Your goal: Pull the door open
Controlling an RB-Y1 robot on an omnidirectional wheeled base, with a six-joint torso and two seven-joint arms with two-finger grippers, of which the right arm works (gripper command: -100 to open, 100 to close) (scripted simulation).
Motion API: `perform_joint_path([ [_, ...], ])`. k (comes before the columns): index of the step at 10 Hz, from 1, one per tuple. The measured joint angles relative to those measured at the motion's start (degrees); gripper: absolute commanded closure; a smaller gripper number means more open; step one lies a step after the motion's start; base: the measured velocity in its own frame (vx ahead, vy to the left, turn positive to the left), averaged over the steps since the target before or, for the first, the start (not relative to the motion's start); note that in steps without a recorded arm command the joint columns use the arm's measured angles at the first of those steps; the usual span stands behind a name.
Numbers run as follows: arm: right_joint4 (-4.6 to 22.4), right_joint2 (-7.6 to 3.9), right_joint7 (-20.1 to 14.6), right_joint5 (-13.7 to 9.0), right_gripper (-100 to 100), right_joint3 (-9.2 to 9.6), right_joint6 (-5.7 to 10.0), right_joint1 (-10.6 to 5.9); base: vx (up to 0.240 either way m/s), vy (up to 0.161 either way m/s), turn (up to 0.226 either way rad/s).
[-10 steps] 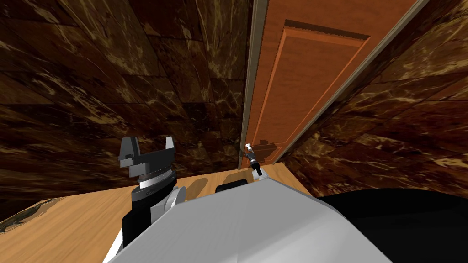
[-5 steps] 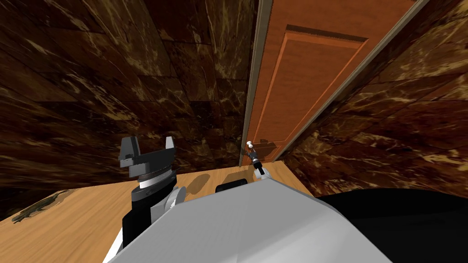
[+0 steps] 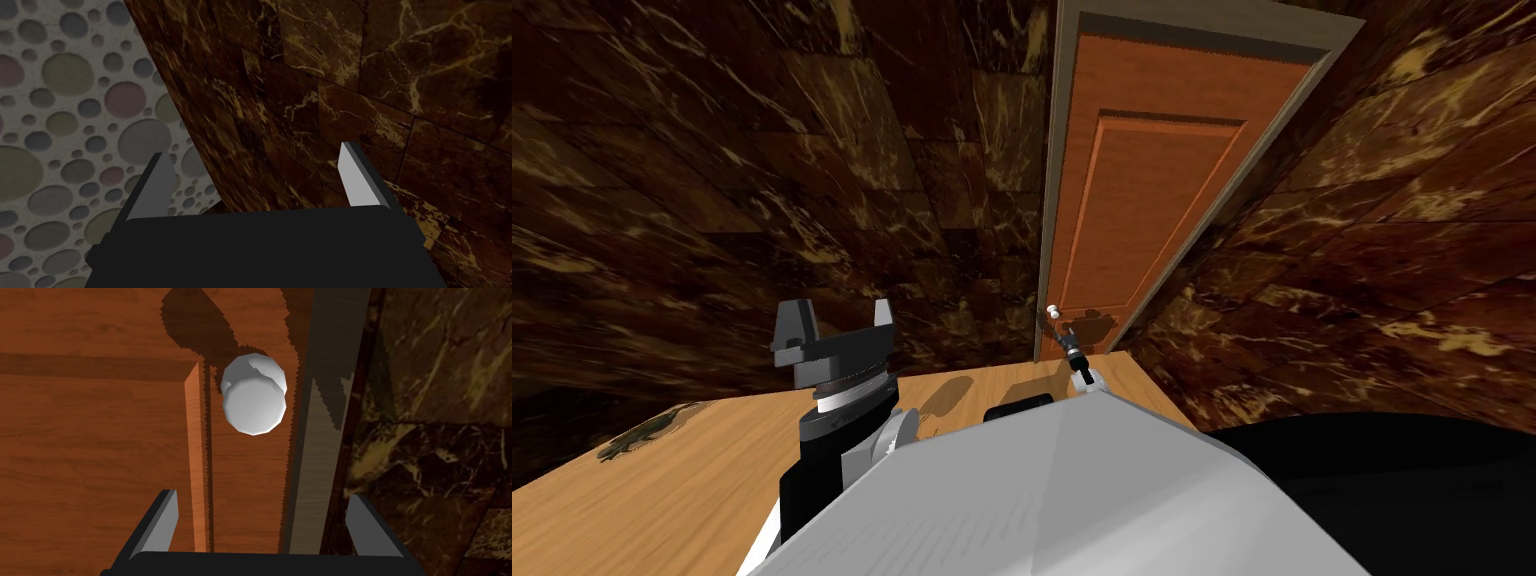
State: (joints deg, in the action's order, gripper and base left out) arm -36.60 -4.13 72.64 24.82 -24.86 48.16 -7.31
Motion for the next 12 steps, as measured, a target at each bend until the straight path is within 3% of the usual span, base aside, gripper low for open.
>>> perform_joint_path([
  [1,-2.39,-0.05,-0.78,0.0,-100,0.04,-0.56,1.51,0.124,0.028,0.001],
  [3,-0.57,-1.16,-0.92,-0.67,-100,-0.87,0.57,1.41,0.192,0.007,0.17],
  [5,1.12,-3.39,-1.78,-1.62,-100,-2.13,1.85,1.48,0.217,0.014,0.147],
  [7,0.94,-4.51,-2.58,-2.37,-100,-3.15,2.35,2.48,0.155,-0.004,0.091],
  [8,1.03,-4.58,-2.59,-2.43,100,-3.23,2.5,2.45,-0.011,-0.003,-0.042],
  [12,0.98,-4.59,-2.55,-2.36,100,-3.17,2.22,2.5,-0.023,-0.001,0.002],
])
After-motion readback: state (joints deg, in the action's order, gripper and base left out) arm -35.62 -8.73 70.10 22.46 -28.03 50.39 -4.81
